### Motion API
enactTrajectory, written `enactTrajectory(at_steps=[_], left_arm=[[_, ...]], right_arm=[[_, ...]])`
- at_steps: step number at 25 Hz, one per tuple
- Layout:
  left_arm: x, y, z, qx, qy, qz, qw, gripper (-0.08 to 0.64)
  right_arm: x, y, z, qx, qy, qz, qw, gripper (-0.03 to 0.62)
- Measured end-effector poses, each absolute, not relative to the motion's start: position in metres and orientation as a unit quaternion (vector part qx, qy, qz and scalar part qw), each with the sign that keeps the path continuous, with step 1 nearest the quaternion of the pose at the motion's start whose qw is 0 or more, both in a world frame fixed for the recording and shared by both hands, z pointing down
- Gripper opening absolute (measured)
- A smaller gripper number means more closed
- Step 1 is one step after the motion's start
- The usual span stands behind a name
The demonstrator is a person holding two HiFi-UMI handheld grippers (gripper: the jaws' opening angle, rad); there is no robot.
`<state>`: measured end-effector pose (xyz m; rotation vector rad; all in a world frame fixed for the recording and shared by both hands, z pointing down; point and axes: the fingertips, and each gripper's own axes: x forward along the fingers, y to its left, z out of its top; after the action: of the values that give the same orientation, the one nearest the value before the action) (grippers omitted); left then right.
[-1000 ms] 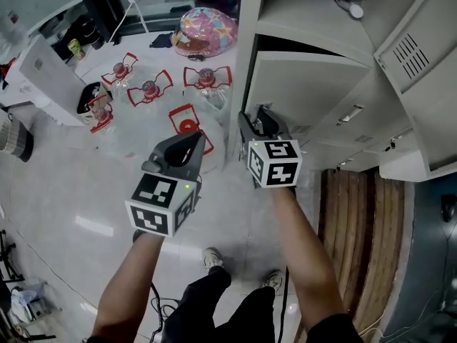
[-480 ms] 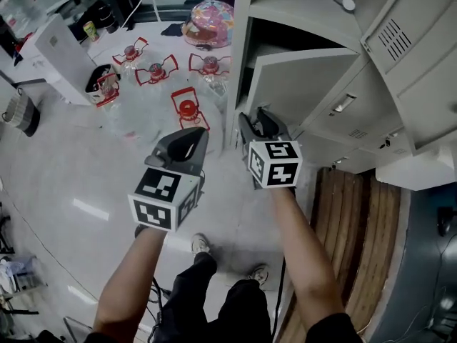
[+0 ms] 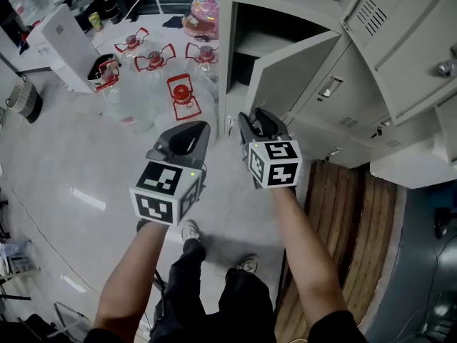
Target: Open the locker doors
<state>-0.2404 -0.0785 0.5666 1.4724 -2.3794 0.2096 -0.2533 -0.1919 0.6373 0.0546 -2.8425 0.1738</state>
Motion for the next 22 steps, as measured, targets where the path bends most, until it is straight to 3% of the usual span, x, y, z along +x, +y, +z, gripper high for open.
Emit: enactTrajectory(at_steps=[22], left_arm=[[-0.14,-0.155,0.568,0.549,-0.817,0.074,0.163,0.003]], right_arm=[[-0.145,-0.237,0.637,-0.004,-0.988,0.056,0.147,0.157]])
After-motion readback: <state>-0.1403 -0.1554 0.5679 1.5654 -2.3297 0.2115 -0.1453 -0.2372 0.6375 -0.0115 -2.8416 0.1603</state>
